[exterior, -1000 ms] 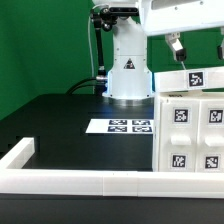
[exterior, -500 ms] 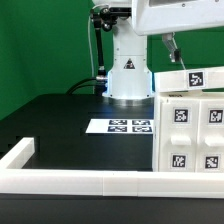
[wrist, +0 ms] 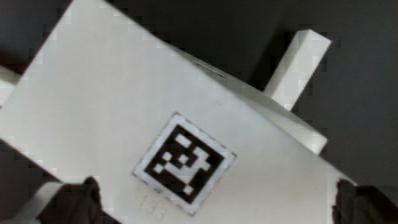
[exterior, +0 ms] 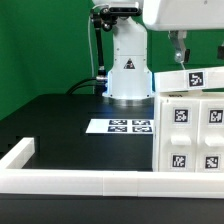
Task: Assemble cabinet
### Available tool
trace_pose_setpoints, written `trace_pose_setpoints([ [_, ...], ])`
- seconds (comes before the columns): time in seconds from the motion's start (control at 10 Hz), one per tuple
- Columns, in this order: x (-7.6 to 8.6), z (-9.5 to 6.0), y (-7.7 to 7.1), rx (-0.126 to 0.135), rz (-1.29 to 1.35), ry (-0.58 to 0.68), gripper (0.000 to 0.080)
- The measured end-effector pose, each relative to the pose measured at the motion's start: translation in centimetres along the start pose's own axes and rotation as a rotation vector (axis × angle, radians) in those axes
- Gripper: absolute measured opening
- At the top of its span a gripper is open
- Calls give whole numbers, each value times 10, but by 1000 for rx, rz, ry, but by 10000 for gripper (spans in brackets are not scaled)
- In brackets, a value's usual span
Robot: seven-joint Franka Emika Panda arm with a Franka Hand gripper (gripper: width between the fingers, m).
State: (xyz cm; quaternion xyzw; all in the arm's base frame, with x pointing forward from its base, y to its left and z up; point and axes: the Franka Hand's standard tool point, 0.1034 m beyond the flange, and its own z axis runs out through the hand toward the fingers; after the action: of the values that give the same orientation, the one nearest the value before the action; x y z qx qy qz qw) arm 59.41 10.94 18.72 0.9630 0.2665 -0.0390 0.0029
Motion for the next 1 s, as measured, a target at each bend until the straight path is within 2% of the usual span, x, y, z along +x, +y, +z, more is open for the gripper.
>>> trace_pose_setpoints([
  [0.3, -1, 1, 2, -3, -233, -4, 649],
  [0.6, 2, 8, -4, -34, -619, -35, 649],
  [0.7, 1, 12, -1, -29, -699, -41, 649],
  [1.0, 0, 23, 4, -18, -693, -53, 649],
])
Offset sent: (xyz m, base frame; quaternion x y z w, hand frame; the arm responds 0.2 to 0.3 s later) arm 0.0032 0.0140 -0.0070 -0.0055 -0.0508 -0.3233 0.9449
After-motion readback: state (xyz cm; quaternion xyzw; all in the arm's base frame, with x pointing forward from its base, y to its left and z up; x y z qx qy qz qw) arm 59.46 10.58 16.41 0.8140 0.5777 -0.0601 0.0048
